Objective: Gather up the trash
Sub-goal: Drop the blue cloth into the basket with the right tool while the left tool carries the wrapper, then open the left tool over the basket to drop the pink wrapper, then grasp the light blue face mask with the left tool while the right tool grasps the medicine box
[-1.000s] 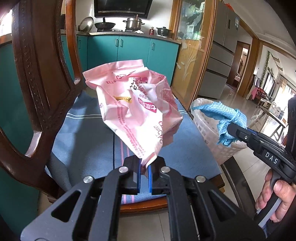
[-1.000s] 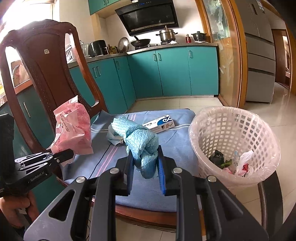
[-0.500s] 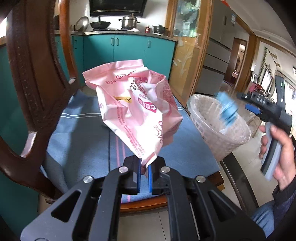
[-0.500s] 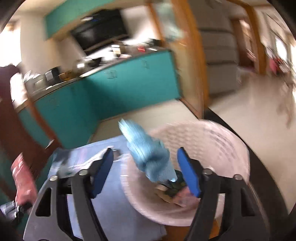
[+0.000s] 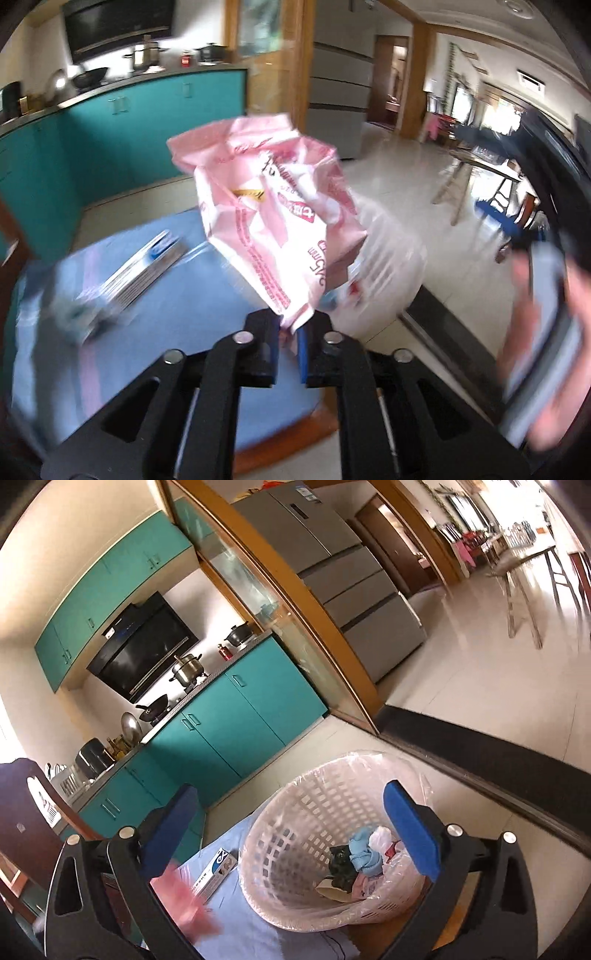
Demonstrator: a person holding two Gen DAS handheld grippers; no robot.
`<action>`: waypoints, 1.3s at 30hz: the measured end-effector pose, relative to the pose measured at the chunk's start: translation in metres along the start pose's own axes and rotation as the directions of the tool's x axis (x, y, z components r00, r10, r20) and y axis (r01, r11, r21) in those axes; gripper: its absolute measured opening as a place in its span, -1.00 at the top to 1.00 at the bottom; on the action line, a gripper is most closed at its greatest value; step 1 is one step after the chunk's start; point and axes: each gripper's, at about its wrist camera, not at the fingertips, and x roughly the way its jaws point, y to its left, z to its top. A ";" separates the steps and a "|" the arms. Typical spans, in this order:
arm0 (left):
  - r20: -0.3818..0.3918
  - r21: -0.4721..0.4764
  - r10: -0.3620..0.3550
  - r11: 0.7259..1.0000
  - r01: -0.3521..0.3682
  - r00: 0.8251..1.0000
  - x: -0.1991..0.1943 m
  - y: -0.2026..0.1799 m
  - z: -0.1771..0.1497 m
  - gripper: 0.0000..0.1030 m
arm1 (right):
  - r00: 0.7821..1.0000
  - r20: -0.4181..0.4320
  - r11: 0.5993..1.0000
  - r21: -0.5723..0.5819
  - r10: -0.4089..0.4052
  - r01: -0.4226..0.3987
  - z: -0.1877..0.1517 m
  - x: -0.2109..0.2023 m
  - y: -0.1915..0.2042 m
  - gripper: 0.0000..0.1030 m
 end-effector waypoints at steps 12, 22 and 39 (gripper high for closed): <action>-0.082 -0.094 0.281 0.953 -0.288 0.956 -0.003 0.086 -0.068 -0.86 | 0.989 -0.116 0.990 -0.094 0.091 -0.102 -0.014 0.005 0.026 -0.91; -0.154 -0.189 0.366 0.901 -0.391 0.918 0.022 0.223 -0.064 -0.86 | 0.969 -0.212 0.965 -0.202 0.124 -0.167 -0.042 0.015 0.070 -0.91; 0.076 -0.371 0.297 0.895 -0.249 0.952 -0.096 0.221 -0.070 0.79 | 0.876 -0.483 0.903 -0.381 -0.009 -0.201 -0.132 0.114 0.151 -0.91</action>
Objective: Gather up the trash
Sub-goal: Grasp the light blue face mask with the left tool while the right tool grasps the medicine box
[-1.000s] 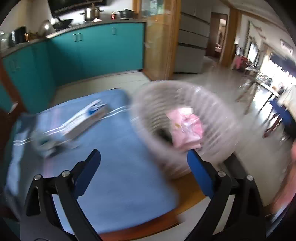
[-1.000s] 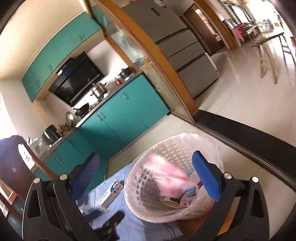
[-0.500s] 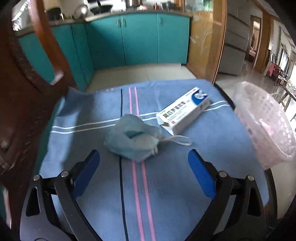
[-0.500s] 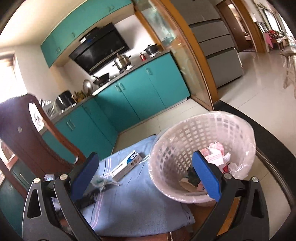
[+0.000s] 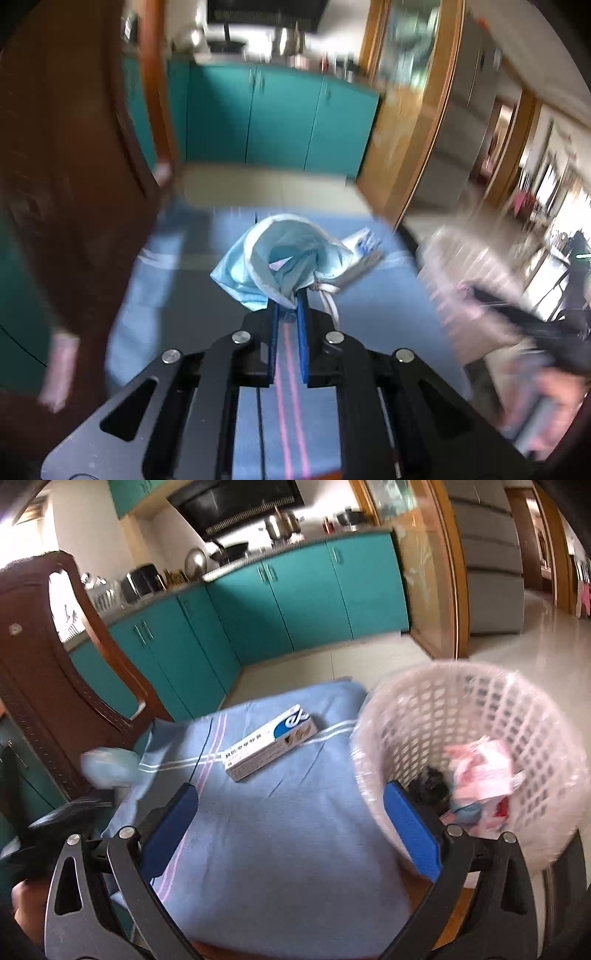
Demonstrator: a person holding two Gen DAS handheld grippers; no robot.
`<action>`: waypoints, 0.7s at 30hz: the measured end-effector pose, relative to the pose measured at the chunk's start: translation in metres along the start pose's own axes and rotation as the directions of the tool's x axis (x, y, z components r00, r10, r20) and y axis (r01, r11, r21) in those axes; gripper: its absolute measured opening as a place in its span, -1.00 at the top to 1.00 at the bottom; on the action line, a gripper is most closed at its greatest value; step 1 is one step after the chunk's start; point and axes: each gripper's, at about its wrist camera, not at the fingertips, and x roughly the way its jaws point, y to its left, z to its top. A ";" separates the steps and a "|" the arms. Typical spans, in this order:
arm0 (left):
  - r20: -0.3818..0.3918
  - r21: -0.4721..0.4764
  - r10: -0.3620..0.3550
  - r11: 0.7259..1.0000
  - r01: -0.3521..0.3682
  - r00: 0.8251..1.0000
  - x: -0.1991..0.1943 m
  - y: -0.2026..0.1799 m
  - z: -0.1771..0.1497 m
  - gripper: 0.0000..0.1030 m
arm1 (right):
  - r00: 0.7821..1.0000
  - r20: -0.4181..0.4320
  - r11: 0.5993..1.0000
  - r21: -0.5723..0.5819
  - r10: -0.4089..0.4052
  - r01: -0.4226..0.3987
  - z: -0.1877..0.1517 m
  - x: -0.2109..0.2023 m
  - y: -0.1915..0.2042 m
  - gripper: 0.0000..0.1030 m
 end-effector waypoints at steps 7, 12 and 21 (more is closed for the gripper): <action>0.201 -0.025 0.036 0.999 -0.031 0.979 -0.066 -0.001 -0.014 0.79 | 0.976 -0.073 0.974 0.091 -0.203 0.209 0.028 0.092 0.056 -0.91; 0.249 -0.043 0.019 0.999 -0.009 0.968 -0.083 0.013 -0.008 0.79 | 0.901 -0.132 0.892 0.140 -0.413 0.430 0.032 0.157 0.085 -0.91; 0.221 -0.052 -0.007 0.998 0.019 0.975 -0.085 0.027 -0.012 0.79 | 0.813 -0.180 0.789 0.198 -0.554 0.582 0.036 0.189 0.069 -0.23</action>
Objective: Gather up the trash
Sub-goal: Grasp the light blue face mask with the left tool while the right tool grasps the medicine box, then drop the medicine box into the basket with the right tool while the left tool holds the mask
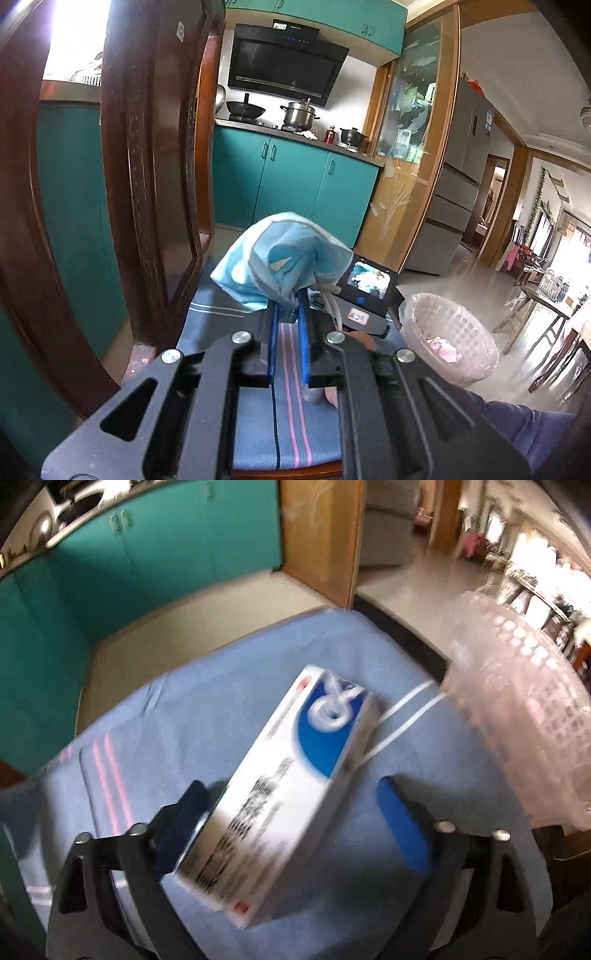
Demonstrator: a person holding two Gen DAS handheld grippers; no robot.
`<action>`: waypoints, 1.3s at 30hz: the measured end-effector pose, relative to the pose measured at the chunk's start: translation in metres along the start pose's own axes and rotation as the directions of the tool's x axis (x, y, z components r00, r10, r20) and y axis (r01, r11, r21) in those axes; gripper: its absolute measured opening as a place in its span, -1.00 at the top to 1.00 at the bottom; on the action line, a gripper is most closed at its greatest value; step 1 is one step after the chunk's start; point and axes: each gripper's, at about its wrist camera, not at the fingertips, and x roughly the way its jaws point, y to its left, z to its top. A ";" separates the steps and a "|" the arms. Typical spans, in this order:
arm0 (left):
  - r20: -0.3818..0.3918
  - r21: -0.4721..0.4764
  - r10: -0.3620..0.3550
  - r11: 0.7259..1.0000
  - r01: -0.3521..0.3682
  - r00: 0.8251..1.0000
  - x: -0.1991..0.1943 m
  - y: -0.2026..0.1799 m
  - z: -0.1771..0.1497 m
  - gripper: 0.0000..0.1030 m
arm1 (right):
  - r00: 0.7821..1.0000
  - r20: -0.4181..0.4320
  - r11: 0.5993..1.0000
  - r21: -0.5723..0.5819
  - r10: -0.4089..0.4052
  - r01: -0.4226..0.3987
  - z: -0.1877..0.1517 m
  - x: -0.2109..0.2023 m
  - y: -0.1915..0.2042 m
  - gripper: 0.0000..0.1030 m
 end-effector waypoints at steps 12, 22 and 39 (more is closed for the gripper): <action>-0.109 -0.003 -0.065 0.998 0.065 0.992 0.018 -0.021 -0.015 0.79 | 0.820 0.075 0.781 -0.363 0.568 -0.508 -0.041 -0.137 -0.132 0.24; -0.203 0.079 -0.047 0.995 0.064 0.978 0.041 -0.050 -0.043 0.78 | 0.768 0.170 0.723 -0.508 0.617 -0.468 -0.078 -0.205 -0.214 0.24; -0.216 0.110 -0.025 0.993 0.050 0.976 0.045 -0.060 -0.054 0.78 | 0.769 0.133 0.713 -0.497 0.626 -0.495 -0.080 -0.194 -0.196 0.24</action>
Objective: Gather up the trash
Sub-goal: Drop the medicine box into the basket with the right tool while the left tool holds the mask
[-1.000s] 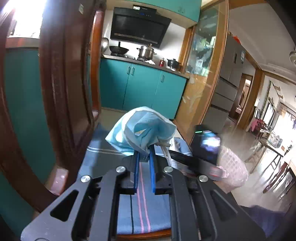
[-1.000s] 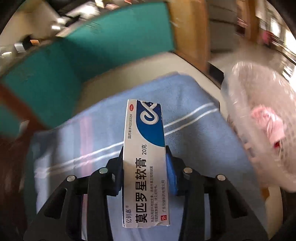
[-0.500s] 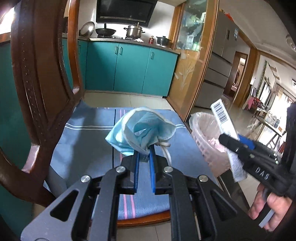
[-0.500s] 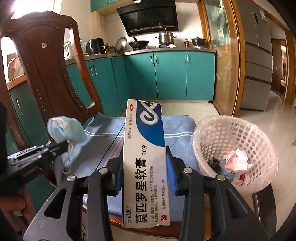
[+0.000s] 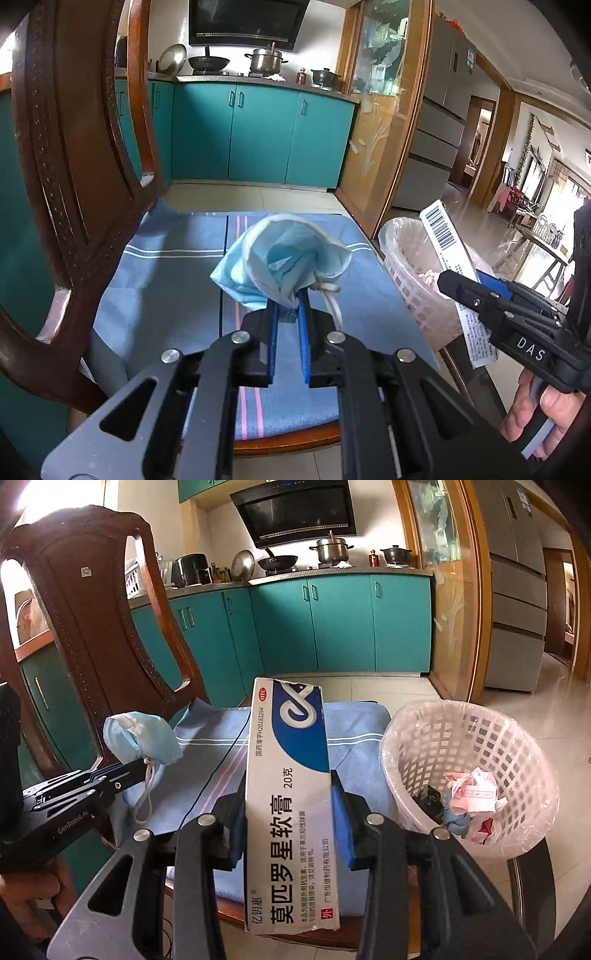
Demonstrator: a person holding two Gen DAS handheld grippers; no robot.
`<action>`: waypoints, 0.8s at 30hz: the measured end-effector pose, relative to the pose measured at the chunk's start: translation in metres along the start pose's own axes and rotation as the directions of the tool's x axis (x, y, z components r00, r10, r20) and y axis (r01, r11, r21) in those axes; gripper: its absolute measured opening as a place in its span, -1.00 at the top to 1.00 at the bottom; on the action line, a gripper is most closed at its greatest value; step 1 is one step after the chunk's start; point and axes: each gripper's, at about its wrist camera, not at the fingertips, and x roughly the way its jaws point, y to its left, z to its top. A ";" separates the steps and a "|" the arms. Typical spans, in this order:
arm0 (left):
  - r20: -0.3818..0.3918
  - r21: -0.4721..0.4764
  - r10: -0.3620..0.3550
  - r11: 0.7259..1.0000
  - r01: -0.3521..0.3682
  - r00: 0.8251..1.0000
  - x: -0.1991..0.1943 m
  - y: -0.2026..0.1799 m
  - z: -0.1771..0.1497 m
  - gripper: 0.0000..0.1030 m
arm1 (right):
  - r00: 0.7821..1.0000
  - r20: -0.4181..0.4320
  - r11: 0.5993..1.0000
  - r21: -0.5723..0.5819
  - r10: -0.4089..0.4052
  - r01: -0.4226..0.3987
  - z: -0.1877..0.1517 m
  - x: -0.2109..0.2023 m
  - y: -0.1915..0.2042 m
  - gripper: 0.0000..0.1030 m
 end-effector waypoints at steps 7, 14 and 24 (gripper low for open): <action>-0.003 -0.005 0.000 1.000 0.000 1.000 -0.001 0.003 0.001 0.78 | 0.994 0.095 0.997 0.056 -0.059 0.054 0.022 -0.013 -0.030 0.24; -0.011 0.009 -0.010 1.000 0.010 1.000 0.003 -0.004 0.000 0.78 | 0.971 0.131 0.956 0.245 -0.198 0.162 0.049 0.007 -0.137 -0.43; -0.058 0.059 -0.089 0.994 0.092 0.994 0.022 -0.050 0.000 0.78 | 0.917 0.309 0.887 0.453 -0.252 0.091 0.034 -0.081 -0.175 -0.93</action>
